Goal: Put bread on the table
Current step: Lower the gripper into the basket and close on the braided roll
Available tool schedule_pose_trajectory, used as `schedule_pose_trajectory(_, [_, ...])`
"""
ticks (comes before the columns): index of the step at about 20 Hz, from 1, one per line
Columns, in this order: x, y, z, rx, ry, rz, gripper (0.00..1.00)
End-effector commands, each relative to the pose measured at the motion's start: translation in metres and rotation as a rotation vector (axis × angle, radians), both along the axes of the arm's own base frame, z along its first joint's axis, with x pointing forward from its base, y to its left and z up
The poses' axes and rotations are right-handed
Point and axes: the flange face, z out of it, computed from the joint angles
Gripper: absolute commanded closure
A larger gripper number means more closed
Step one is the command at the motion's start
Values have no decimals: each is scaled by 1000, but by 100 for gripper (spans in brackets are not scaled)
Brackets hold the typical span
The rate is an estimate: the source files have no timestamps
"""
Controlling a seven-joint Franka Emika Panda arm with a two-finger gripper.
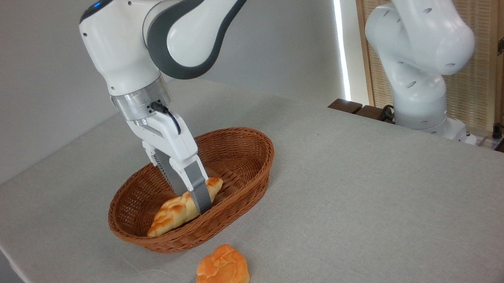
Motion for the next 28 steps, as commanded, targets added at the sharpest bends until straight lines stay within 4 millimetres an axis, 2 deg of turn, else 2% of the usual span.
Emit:
schedule_pose_trajectory(1, [-6,-6,-14,9,-17,-13,18])
schedule_pose_trajectory(3, [-6,-6,-14,8,-16,-14,38])
schedule_pose_trajectory(5, [-6,-6,-15,10,-15,-16,43])
schedule_pose_trajectory(6, [-6,-6,-15,9,-15,-18,48])
schedule_pose_trajectory(14, [-6,-6,-15,9,-13,-20,50])
schedule_pose_trajectory(19, [-7,-6,-14,11,-9,-21,62])
schedule_pose_trajectory(28, [-2,2,2,1,-35,2,62])
